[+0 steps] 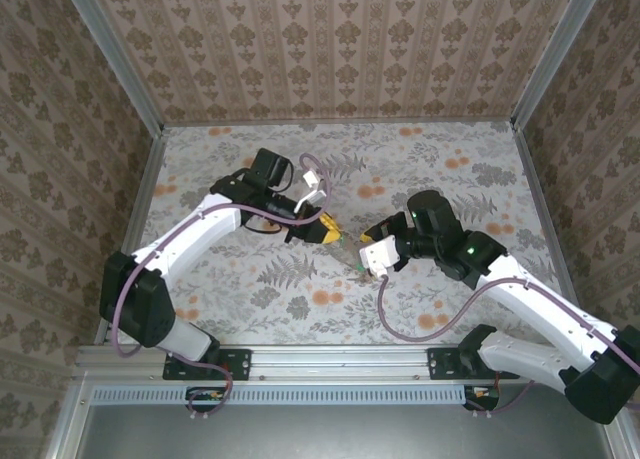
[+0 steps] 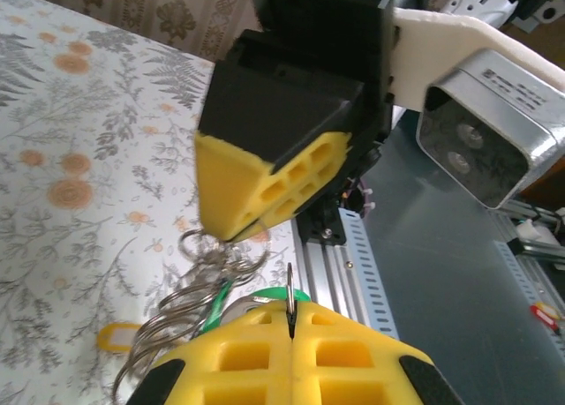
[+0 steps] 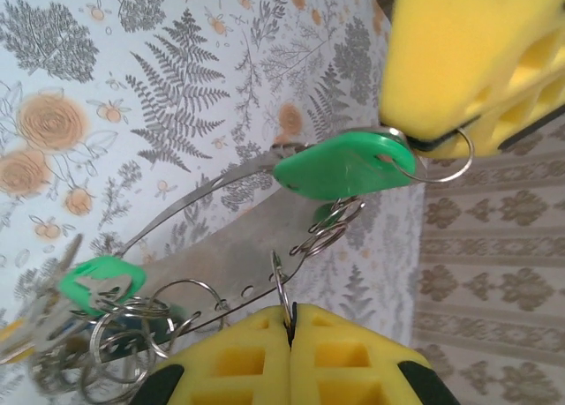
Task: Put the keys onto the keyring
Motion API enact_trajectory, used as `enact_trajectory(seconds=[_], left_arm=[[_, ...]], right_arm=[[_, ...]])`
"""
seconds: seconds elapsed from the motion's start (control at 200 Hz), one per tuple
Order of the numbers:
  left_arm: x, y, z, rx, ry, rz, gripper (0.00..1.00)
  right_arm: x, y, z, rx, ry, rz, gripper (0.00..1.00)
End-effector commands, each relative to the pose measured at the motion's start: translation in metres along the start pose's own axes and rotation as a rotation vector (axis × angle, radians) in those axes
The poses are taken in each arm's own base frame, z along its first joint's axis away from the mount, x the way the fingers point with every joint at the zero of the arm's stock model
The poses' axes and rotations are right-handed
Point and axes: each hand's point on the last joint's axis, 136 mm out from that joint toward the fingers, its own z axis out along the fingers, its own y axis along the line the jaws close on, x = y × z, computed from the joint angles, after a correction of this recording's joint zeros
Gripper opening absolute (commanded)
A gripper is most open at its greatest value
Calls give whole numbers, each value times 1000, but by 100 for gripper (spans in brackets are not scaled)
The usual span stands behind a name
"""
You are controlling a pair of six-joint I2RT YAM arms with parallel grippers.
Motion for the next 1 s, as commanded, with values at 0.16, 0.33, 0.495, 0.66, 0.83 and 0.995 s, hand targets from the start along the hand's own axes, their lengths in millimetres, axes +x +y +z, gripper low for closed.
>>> enact_trajectory(seconds=[0.16,0.33,0.495,0.66,0.83,0.995], left_arm=[[-6,-9,16,115,-3,-114,0],[-3,-2,18,117,3,-186,0],[-8,9,18,129,-6,-273,0],[-7,10,23,165,-2,-342,0],[-4,13,26,186,14,-433,0],[-6,8,28,207,16,-442,0]], right_arm=[[-12,-15,-2,-16,-74,153,0],[-11,-16,-4,5,-69,114,0],[-12,-13,-6,2,-62,45,0],[-7,-13,-7,25,-11,-49,0],[-5,-18,-11,47,29,-157,0],[-3,-20,-13,52,58,-224,0]])
